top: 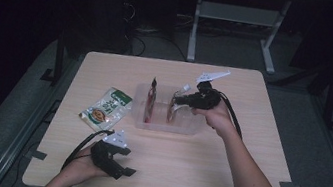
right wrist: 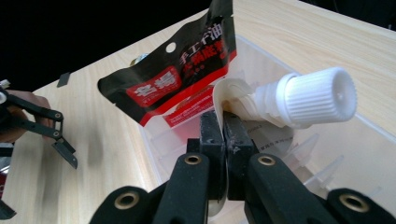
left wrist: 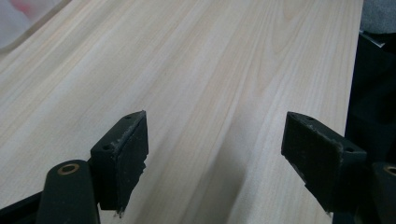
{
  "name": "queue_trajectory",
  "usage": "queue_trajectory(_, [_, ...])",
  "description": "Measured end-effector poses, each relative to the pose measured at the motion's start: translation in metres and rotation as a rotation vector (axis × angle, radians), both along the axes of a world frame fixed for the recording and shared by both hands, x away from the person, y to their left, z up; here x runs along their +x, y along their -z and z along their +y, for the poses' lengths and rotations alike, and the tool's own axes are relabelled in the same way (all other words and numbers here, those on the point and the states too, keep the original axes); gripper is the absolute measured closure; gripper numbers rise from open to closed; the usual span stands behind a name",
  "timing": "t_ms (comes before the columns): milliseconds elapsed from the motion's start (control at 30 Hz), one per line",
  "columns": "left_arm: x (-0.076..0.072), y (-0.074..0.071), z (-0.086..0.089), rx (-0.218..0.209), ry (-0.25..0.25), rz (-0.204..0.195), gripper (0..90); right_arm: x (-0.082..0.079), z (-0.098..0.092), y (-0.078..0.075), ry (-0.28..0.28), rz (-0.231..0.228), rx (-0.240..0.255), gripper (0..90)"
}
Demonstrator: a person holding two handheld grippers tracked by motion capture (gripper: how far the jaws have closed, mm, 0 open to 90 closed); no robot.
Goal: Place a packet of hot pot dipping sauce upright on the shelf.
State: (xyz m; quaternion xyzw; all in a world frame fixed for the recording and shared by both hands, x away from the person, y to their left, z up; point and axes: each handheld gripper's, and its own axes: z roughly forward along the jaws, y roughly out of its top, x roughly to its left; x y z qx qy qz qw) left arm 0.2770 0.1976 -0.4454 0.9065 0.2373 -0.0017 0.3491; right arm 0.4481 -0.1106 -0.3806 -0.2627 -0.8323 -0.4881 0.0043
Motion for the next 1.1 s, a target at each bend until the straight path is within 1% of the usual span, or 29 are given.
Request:
queue_trajectory(33, [0.000, 0.000, 0.000, -0.002, 0.000, 0.000, 22.7, 0.000, 0.000, 0.000, 0.005, -0.003, -0.002, 86.0])
queue_trajectory(133, [-0.001, -0.001, 0.000, -0.008, 0.011, -0.006, 22.7, -0.004, 0.001, -0.004, 0.040, -0.010, -0.004, 66.6])
queue_trajectory(200, [-0.002, -0.001, -0.001, -0.010, 0.014, -0.003, 22.7, -0.010, 0.002, -0.008, 0.071, -0.031, -0.031, 54.0])
queue_trajectory(267, [-0.002, -0.001, -0.002, -0.008, 0.019, -0.004, 22.7, -0.015, 0.002, -0.010, 0.090, -0.040, -0.060, 46.1])
queue_trajectory(333, [-0.001, -0.002, -0.004, -0.016, 0.019, -0.007, 22.7, -0.020, 0.000, -0.012, 0.090, -0.052, -0.079, 38.7])
queue_trajectory(400, [-0.001, -0.002, -0.005, -0.016, 0.018, 0.003, 22.7, -0.026, -0.003, -0.016, 0.099, -0.050, -0.075, 33.0])
queue_trajectory(467, [0.000, -0.002, -0.004, -0.007, 0.023, 0.000, 22.7, -0.031, -0.007, -0.018, 0.097, -0.055, -0.071, 29.1])
queue_trajectory(533, [0.000, -0.003, -0.004, -0.003, 0.023, -0.002, 22.7, -0.037, -0.011, -0.019, 0.094, -0.065, -0.070, 27.6])
queue_trajectory(600, [0.000, -0.003, -0.003, -0.014, 0.010, 0.004, 22.7, -0.044, -0.014, -0.019, 0.096, -0.076, -0.074, 26.6])
queue_trajectory(667, [0.000, -0.003, -0.002, -0.014, 0.005, -0.003, 22.7, -0.052, -0.017, -0.019, 0.095, -0.081, -0.082, 25.8])
queue_trajectory(700, [-0.001, -0.003, -0.001, -0.017, 0.000, 0.004, 22.7, -0.056, -0.018, -0.018, 0.093, -0.088, -0.078, 25.8])
queue_trajectory(767, [0.000, -0.004, 0.000, -0.012, 0.004, -0.007, 22.7, -0.063, -0.020, -0.017, 0.096, -0.087, -0.079, 25.5])
queue_trajectory(867, [0.000, -0.004, 0.000, -0.021, -0.010, 0.001, 22.7, -0.074, -0.021, -0.012, 0.090, -0.091, -0.088, 25.5])
queue_trajectory(900, [0.000, -0.004, 0.000, -0.020, -0.011, 0.001, 22.7, -0.077, -0.021, -0.011, 0.087, -0.088, -0.098, 25.2])
queue_trajectory(933, [0.001, -0.004, 0.001, -0.019, -0.011, -0.001, 22.7, -0.080, -0.021, -0.009, 0.089, -0.094, -0.111, 25.2])
queue_trajectory(967, [0.001, -0.004, 0.001, -0.017, -0.012, 0.001, 22.7, -0.083, -0.022, -0.008, 0.083, -0.099, -0.111, 25.2])
queue_trajectory(1033, [0.001, -0.003, 0.002, -0.019, -0.020, 0.005, 22.7, -0.091, -0.023, -0.005, 0.075, -0.093, -0.103, 25.2])
queue_trajectory(1100, [0.001, -0.004, 0.003, -0.017, -0.023, 0.000, 22.8, -0.099, -0.023, 0.000, 0.065, -0.100, -0.110, 25.2])
